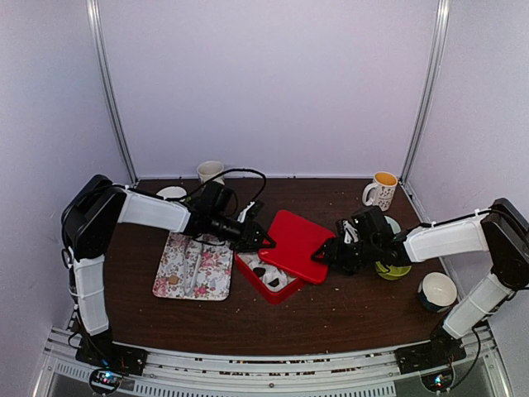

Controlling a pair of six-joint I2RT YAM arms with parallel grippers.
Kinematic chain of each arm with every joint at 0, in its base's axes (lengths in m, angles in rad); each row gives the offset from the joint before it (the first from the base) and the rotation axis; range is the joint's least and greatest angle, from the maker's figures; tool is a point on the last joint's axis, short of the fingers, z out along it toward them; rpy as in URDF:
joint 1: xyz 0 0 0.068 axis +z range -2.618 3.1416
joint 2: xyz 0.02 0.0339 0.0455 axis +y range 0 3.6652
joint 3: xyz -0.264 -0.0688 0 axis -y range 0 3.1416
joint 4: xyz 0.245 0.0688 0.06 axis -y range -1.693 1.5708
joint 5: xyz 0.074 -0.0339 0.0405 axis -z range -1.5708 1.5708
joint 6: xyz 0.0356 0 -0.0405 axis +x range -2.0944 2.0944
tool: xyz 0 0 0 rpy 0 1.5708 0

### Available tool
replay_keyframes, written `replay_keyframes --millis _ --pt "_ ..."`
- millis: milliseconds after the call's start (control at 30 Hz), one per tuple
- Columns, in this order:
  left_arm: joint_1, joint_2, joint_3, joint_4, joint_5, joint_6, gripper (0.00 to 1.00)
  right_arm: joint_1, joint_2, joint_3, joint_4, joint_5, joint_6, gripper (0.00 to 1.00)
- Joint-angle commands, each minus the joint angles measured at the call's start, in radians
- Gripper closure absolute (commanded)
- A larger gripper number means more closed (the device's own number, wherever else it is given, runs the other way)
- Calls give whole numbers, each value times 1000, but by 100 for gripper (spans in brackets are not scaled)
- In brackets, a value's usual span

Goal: Pack the chocolate
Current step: Pick up the box lid from the packing box, then pass from the left arm to the right

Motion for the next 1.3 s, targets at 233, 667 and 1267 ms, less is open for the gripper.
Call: replay_keyframes --millis 233,667,1267 --pt "-9 -78 -50 35 -1 0 81 -2 -36 46 19 24 -72 39" --pt "-34 -330 -456 772 -183 -510 84 -50 -27 275 -175 -86 -385 24" --pt "-40 -339 -581 1145 -314 -662 94 -116 -57 222 -80 -219 -355 21"
